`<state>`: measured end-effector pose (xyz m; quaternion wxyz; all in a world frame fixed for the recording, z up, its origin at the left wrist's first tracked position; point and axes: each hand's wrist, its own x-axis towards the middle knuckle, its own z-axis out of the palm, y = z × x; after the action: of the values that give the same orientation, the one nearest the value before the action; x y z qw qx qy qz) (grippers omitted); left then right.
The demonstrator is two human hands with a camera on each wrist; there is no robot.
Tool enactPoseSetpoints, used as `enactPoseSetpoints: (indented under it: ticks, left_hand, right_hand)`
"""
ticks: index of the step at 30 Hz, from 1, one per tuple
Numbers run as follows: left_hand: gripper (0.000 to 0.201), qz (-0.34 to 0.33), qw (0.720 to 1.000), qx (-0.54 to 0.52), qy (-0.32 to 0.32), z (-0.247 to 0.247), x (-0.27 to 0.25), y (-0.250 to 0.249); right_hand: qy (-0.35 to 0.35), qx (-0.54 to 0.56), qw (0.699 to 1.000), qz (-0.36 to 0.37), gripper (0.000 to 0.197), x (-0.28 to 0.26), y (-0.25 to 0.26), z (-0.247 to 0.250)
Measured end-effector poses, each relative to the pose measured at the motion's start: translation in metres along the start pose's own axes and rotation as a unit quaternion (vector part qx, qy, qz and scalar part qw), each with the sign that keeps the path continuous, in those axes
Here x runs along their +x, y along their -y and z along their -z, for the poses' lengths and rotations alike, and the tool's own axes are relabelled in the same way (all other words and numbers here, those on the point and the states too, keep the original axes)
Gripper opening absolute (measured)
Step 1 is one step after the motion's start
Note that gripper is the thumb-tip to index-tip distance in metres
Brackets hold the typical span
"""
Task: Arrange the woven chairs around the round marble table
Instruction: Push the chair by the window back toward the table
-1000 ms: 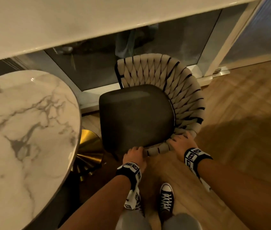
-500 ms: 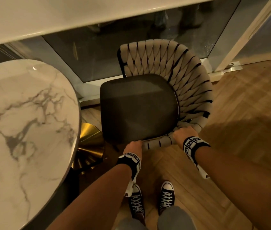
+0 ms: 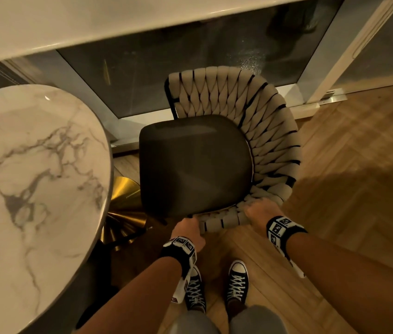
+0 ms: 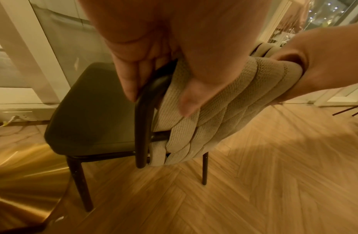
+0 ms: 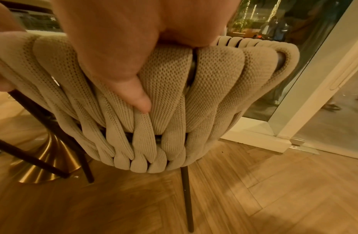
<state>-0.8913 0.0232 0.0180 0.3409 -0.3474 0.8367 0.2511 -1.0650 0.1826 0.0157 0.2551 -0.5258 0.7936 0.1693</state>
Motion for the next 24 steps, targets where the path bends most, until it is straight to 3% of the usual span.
enactPoseSetpoints:
  ticks: [5,9,15,24]
  left_hand:
    - [0.031,-0.032,0.999,-0.024,-0.018,-0.003,0.006,-0.019]
    - [0.031,-0.023,0.999,-0.035,-0.026,-0.008,0.010,-0.022]
    - [0.026,-0.031,0.998,-0.048,-0.017,-0.017,0.006,-0.037]
    - [0.026,0.005,0.999,-0.048,-0.005,-0.023,-0.002,-0.016]
  right_hand:
    - [-0.105,-0.003,0.994,-0.037,0.035,-0.014,-0.003,-0.012]
    - [-0.085,0.009,0.996,-0.014,0.023,-0.011,-0.005,-0.011]
    - [-0.080,0.014,0.996,-0.034,0.031,-0.017,-0.019,-0.017]
    - [-0.056,0.048,0.996,-0.050,0.028,-0.017,0.010,-0.027]
